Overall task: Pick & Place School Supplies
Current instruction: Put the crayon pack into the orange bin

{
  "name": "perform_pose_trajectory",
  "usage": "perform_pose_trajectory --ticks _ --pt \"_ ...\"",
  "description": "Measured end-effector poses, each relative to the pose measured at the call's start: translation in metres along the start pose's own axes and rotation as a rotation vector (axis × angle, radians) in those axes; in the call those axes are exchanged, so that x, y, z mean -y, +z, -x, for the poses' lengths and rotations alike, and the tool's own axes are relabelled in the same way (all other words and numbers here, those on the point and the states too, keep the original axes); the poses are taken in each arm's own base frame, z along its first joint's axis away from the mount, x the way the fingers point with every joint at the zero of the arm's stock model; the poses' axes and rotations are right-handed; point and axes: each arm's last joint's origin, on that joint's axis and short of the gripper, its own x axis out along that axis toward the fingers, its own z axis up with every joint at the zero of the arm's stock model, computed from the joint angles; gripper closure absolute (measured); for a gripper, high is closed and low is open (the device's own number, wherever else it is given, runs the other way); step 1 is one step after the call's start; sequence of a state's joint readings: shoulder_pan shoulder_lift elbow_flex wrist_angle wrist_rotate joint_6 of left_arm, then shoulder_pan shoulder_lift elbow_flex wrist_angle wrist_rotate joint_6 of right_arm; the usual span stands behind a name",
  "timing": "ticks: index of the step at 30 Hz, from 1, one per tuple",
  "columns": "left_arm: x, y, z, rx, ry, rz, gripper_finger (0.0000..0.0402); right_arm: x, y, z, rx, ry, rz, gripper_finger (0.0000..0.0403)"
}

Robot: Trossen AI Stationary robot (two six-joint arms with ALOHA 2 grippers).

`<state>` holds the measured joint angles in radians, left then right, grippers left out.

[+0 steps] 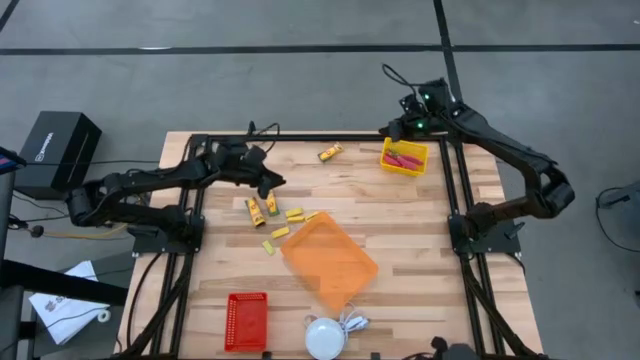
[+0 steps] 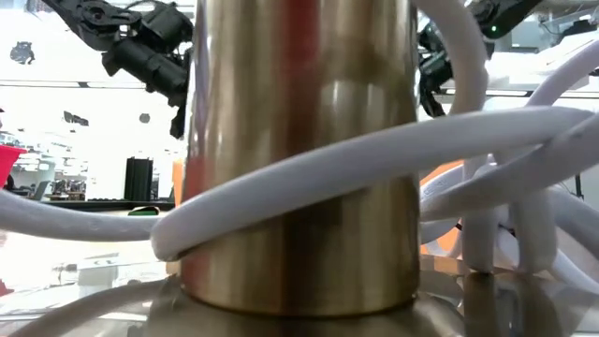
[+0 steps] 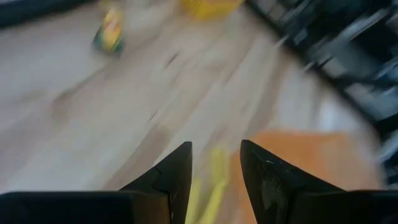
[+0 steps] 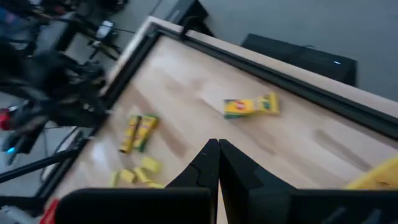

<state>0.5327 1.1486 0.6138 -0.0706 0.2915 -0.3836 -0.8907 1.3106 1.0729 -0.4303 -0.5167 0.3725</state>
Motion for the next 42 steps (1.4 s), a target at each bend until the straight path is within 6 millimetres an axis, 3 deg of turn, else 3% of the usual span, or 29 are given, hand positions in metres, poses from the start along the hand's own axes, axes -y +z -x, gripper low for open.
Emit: perform_pose_trajectory --ticks 6,13,20,25,34,42 --pt "-0.006 0.0 -0.009 -0.249 0.169 -0.067 0.0263 -0.029 -0.001 -0.004 -0.016 0.077 0.036 0.0403" --pt "0.003 0.03 -0.017 -0.203 0.16 -0.192 0.0264 -0.047 -0.01 -0.016 -0.054 0.117 0.058 0.0403" --pt "0.01 0.067 -0.045 -0.194 0.121 -0.272 0.0238 -0.069 0.001 -0.019 0.071 0.262 0.108 0.0398" --pt "0.011 0.089 -0.067 -0.187 0.119 -0.332 0.0207 -0.085 0.012 0.006 0.213 0.392 0.154 0.0355" --pt "-0.001 0.108 -0.116 -0.199 0.149 -0.412 0.0202 -0.097 0.016 0.064 0.393 0.436 0.205 0.0261" --pt "-0.014 0.118 -0.154 -0.213 0.143 -0.445 0.0202 -0.107 0.01 0.092 0.46 0.465 0.222 0.0226"
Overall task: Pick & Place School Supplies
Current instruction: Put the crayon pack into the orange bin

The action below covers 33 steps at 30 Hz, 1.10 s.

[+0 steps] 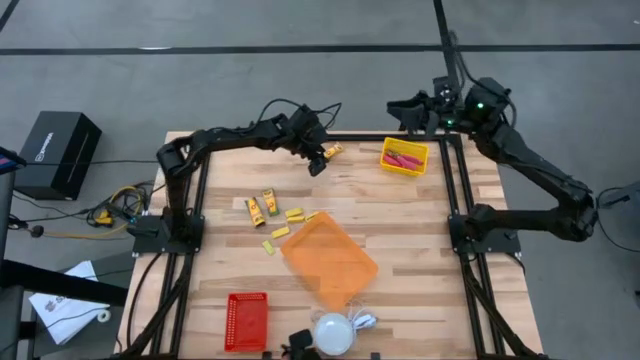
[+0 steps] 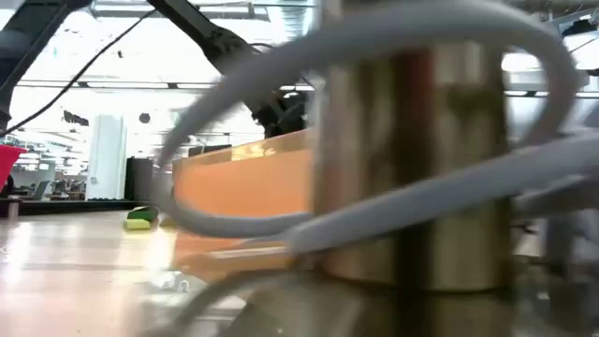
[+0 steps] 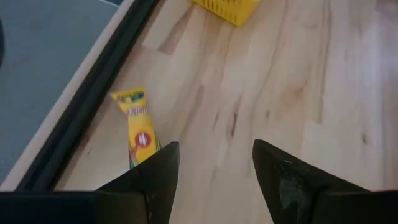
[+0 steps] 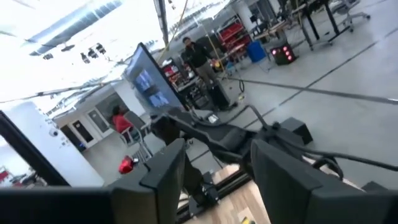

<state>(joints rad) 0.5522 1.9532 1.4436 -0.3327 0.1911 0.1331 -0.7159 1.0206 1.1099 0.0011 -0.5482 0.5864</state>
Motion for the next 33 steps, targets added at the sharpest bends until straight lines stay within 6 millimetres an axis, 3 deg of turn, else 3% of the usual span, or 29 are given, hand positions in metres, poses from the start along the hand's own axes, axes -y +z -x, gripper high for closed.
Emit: perform_pose_trajectory --ticks 5,9,20,23,28,33 --pt "-0.011 -0.003 -0.016 -0.035 0.006 0.0 0.0202 -0.003 0.001 0.003 0.004 0.005 -0.005 0.0231" --pt "-0.009 -0.002 -0.01 -0.043 -0.02 0.012 0.0202 -0.003 0.001 0.004 0.003 0.003 -0.006 0.0239" --pt "0.006 0.022 0.067 0.044 -0.052 -0.013 0.0202 0.003 0.0 -0.002 -0.002 -0.003 0.02 0.0238" --pt "0.002 0.026 0.08 0.076 -0.007 -0.035 0.0202 0.004 0.001 -0.003 0.006 -0.001 0.025 0.0236" --pt "-0.023 0.015 0.069 0.031 -0.04 0.1 0.0202 0.005 0.004 -0.006 0.035 0.014 0.04 0.0239" --pt "-0.028 0.008 0.044 -0.024 -0.081 0.099 0.0202 0.004 0.005 -0.006 0.046 0.024 0.035 0.0241"
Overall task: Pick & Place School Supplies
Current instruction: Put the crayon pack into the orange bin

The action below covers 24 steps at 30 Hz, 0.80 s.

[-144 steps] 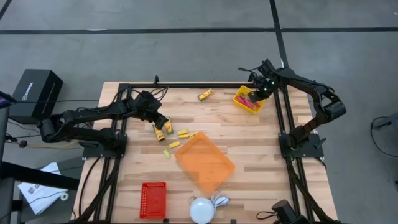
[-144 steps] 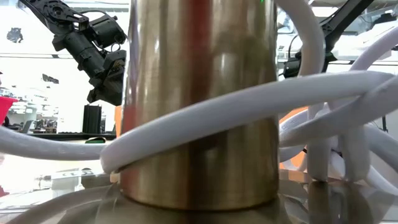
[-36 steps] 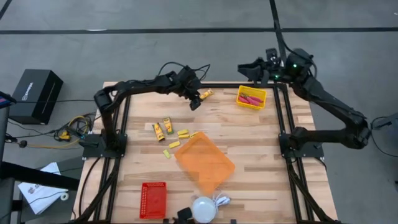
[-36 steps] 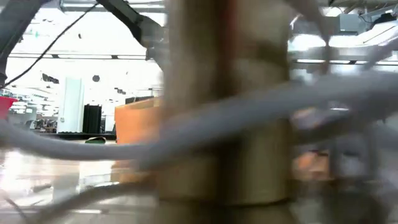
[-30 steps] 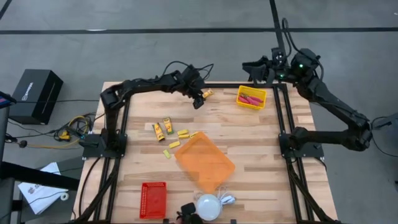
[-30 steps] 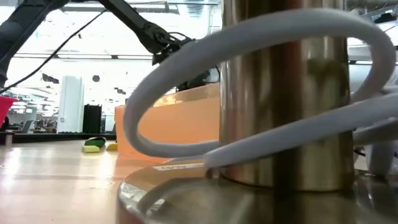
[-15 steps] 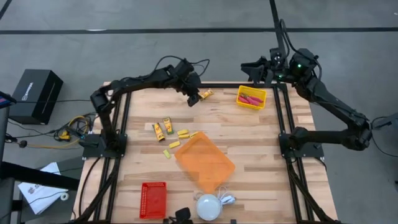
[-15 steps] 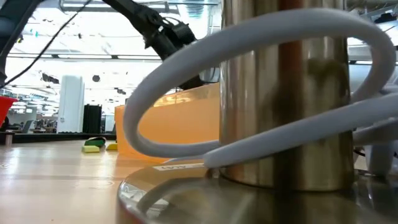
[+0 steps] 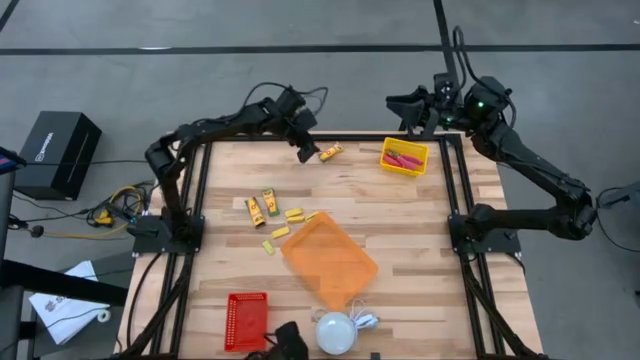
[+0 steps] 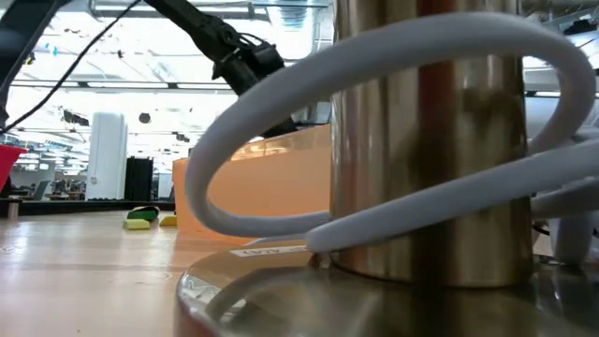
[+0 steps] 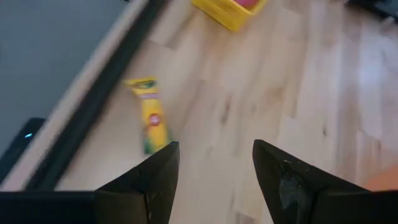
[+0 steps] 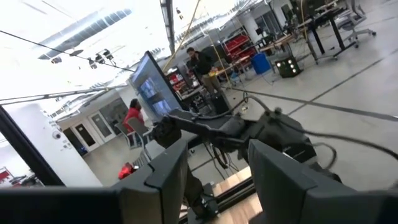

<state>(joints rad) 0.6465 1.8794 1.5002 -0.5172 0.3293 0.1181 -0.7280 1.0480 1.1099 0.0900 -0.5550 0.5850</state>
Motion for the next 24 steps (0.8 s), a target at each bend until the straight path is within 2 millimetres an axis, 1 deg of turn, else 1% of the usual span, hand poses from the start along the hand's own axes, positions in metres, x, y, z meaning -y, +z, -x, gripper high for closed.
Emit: perform_pose_trajectory --ticks 2,5,12,17,24 --pt "-0.002 0.002 -0.009 -0.014 -0.032 0.001 0.0202 0.0 0.0 0.0 -0.005 0.007 -0.003 0.0239" --pt "-0.005 0.01 -0.02 -0.033 -0.034 -0.003 0.0202 0.0 0.0 0.0 -0.011 0.015 -0.004 0.0237" --pt "-0.015 0.03 -0.036 -0.094 -0.031 -0.041 0.0202 0.0 -0.001 0.0 -0.016 0.018 -0.02 0.024" --pt "-0.017 0.03 -0.047 -0.196 -0.05 -0.065 0.0202 -0.001 -0.001 0.0 -0.02 0.024 -0.02 0.0241" --pt "-0.013 0.026 -0.047 -0.254 -0.067 -0.07 0.0202 -0.001 -0.001 0.0 -0.031 0.04 -0.02 0.0245"
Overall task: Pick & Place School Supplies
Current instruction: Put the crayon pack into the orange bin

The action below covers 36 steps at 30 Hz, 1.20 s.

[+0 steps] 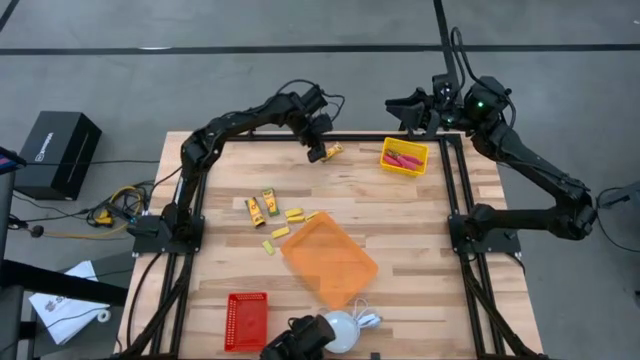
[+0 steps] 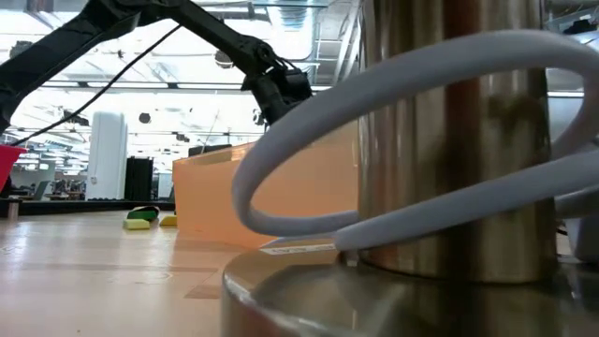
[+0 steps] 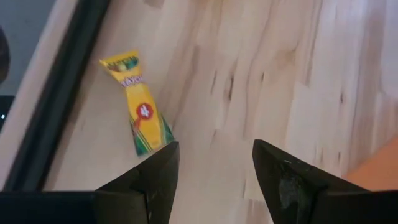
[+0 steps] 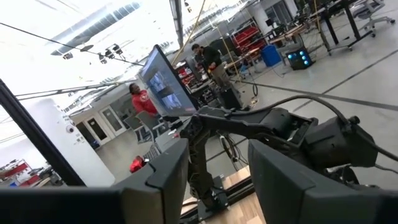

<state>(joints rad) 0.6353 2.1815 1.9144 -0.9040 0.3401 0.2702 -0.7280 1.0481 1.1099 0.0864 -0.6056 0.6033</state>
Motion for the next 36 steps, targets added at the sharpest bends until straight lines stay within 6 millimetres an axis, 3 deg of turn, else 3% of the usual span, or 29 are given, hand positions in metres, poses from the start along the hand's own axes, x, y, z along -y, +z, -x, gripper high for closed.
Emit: perform_pose_trajectory --ticks 4,9,20,23,26,36 --pt "0.005 -0.007 0.003 -0.063 -0.011 -0.018 0.0202 0.0 0.0 0.0 0.0 0.0 0.0 0.0248" --pt "0.004 -0.007 0.012 -0.07 0.106 -0.088 0.0202 0.0 0.0 0.0 0.001 0.0 0.002 0.0248" --pt "-0.001 -0.008 0.002 -0.102 0.168 -0.173 0.0217 0.0 0.0 0.0 0.001 0.0 0.005 0.0252" --pt "-0.001 -0.007 0.002 -0.064 0.093 -0.138 0.0221 0.0 0.0 0.0 0.001 0.0 0.005 0.0249" --pt "0.003 -0.007 -0.004 -0.046 0.008 -0.095 0.0214 0.0 0.0 0.0 0.001 0.0 0.004 0.0246" --pt "-0.001 -0.006 -0.024 -0.045 0.028 -0.071 0.0179 0.0 0.0 0.0 -0.002 -0.001 -0.001 0.025"
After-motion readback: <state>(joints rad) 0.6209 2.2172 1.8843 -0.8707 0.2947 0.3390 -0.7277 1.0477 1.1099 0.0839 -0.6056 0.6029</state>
